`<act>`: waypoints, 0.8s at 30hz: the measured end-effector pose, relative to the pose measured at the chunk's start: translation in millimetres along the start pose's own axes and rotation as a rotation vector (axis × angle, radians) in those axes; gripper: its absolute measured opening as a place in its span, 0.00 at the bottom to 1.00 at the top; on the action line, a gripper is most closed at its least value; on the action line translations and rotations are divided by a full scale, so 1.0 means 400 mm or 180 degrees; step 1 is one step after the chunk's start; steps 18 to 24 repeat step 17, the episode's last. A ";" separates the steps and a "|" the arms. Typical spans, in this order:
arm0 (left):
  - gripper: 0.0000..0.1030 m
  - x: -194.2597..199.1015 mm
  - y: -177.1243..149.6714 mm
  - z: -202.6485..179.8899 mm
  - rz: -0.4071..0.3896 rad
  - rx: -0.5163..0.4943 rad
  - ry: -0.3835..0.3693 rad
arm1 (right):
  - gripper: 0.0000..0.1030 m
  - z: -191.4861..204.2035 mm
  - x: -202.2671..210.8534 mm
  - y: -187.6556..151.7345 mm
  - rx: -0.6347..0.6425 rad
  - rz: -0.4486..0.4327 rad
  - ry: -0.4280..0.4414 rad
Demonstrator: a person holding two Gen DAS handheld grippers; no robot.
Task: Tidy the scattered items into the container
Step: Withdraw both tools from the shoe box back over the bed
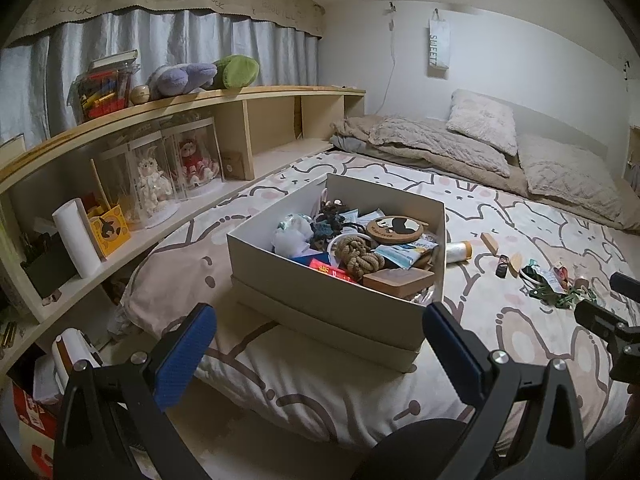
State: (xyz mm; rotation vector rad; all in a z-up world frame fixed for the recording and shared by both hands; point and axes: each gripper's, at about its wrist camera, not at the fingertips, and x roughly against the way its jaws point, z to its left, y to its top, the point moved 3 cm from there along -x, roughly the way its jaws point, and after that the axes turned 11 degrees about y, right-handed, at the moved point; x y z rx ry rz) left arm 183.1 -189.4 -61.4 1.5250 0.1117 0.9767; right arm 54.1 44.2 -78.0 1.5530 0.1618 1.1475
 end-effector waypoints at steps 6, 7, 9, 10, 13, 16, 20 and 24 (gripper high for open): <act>1.00 0.002 -0.007 -0.010 0.0027 -0.0067 0.0033 | 1.00 -0.001 0.004 -0.002 -0.0014 -0.0015 0.0007; 1.00 0.003 -0.009 -0.011 0.0030 -0.0067 0.0036 | 1.00 -0.002 0.003 -0.002 -0.0014 -0.0015 0.0007; 1.00 0.004 -0.011 -0.012 0.0032 -0.0059 0.0038 | 1.00 -0.003 0.004 -0.003 -0.0024 -0.0017 0.0009; 1.00 0.004 -0.010 -0.012 0.0027 -0.0064 0.0039 | 1.00 -0.003 0.005 -0.003 -0.0023 -0.0017 0.0006; 1.00 0.005 -0.010 -0.012 0.0002 -0.0068 0.0069 | 1.00 -0.004 0.006 -0.006 -0.0033 -0.0013 0.0005; 1.00 0.006 -0.008 -0.012 -0.0008 -0.0068 0.0076 | 1.00 -0.004 0.008 -0.005 -0.0050 -0.0018 -0.0004; 1.00 0.006 -0.008 -0.012 -0.0004 -0.0064 0.0076 | 1.00 -0.003 0.010 -0.005 -0.0051 -0.0021 0.0001; 1.00 0.006 -0.008 -0.012 -0.0004 -0.0064 0.0076 | 1.00 -0.003 0.010 -0.005 -0.0051 -0.0021 0.0001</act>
